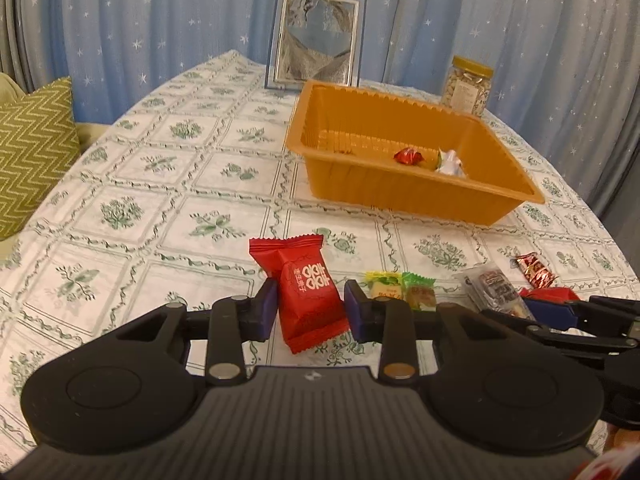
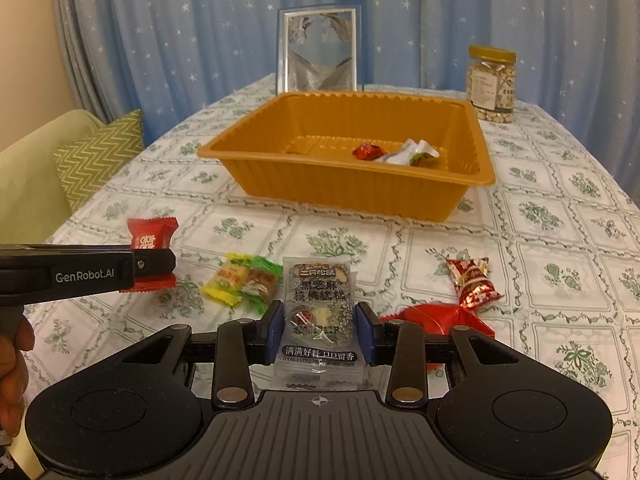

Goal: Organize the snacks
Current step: 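Carry the red candy bag and clear packet into the tray, opening both tools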

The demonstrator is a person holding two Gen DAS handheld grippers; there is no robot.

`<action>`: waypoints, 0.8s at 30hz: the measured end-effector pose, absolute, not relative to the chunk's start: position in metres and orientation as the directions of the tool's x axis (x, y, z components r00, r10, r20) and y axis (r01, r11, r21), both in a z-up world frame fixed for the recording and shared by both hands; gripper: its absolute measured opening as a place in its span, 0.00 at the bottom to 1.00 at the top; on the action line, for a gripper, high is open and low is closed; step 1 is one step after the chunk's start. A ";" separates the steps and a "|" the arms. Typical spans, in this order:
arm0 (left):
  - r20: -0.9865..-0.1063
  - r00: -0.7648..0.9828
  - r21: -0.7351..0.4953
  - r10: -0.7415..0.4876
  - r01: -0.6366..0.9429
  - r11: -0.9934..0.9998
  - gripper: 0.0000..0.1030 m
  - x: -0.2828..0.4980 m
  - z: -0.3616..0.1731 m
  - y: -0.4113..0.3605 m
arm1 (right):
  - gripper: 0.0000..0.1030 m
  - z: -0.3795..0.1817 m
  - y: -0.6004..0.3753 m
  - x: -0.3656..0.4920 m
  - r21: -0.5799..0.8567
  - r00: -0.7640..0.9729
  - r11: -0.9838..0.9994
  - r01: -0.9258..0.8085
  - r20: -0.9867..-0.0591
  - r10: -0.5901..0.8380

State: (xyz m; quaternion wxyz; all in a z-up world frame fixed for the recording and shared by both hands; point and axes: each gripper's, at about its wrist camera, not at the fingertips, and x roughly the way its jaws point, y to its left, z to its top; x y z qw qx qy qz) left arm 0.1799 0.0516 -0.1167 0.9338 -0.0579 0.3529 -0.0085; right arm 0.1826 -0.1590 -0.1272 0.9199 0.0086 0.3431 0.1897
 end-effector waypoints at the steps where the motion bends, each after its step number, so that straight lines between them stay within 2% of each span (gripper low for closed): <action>1: -0.653 0.755 -0.115 -0.059 -0.023 0.993 0.31 0.179 -0.114 0.052 | 0.37 -0.126 -0.158 0.182 0.147 0.697 0.927 -0.344 -0.622 0.358; 13: -0.600 0.794 -0.107 -0.102 0.047 0.993 0.31 0.189 -0.084 0.040 | 0.37 -0.094 -0.164 0.187 0.159 0.770 0.937 -0.310 -0.537 0.346; 24: -0.555 0.819 -0.071 -0.142 0.124 0.990 0.31 0.241 -0.058 0.029 | 0.37 -0.058 -0.174 0.231 0.172 0.811 0.940 -0.295 -0.476 0.342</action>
